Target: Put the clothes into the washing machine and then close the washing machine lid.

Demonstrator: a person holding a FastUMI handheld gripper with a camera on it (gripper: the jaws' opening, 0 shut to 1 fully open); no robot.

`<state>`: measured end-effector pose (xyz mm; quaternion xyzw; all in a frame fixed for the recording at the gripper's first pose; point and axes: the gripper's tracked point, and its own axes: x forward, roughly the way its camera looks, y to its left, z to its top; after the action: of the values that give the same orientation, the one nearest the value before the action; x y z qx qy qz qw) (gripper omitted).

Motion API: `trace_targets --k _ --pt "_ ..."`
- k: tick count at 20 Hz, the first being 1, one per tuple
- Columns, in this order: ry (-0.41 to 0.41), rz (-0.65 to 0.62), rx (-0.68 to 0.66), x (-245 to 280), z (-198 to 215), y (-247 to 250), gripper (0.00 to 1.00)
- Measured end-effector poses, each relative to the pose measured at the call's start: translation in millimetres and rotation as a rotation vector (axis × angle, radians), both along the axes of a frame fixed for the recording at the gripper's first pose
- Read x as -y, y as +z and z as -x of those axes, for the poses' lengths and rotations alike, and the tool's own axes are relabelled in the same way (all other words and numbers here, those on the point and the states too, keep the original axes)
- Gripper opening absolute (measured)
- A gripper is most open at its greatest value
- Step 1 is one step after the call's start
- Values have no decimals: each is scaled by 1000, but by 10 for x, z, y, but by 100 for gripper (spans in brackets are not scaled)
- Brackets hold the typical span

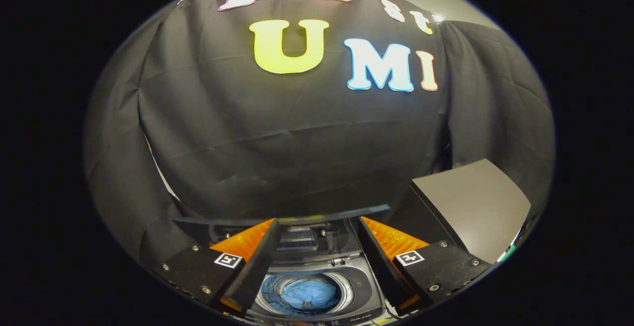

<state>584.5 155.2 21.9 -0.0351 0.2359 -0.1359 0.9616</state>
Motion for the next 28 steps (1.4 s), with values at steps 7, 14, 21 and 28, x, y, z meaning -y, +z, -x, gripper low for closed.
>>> trace_targets --k 7,14,21,28 --pt "48 -35 -65 4 -708 -228 97" --pt "89 -61 -137 -45 -945 -552 97" --pt "86 -30 -180 6 -930 -727 97" --pt "136 -40 -110 -50 -900 -691 97"
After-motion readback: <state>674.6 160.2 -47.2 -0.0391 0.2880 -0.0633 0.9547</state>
